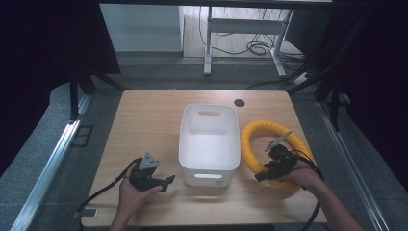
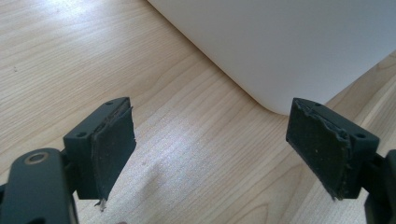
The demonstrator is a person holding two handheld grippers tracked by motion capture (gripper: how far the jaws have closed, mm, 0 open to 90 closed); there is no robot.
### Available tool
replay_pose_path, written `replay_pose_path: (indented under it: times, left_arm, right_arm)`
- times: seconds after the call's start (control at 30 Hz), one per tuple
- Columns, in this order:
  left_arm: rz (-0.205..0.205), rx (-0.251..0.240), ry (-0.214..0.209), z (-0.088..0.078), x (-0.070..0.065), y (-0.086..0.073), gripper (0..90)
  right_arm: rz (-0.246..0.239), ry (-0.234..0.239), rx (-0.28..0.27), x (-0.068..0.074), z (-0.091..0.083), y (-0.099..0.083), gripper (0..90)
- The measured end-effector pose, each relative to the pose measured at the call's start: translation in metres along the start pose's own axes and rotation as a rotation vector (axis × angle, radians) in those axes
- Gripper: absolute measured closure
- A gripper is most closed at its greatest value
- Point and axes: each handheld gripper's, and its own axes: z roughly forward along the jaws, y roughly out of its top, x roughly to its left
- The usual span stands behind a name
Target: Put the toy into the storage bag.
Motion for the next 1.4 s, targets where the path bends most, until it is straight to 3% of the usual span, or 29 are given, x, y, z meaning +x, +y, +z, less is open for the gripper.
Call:
replay_pose_path:
  times: [0.3, 0.7, 1.4]
  left_arm:
    - [0.003, -0.001, 0.007, 0.0, 0.0, 0.0, 15.8]
    - [0.003, 0.0, 0.008, 0.001, 0.0, 0.0, 15.9]
    - [0.003, -0.006, 0.011, 0.0, 0.0, 0.0, 15.9]
  right_arm:
    - [0.035, 0.039, -0.13, -0.008, -0.02, -0.003, 51.3]
    - [0.063, 0.052, -0.266, -0.017, -0.045, -0.002, 51.4]
    - [0.081, 0.038, -0.371, -0.022, -0.061, -0.002, 51.4]
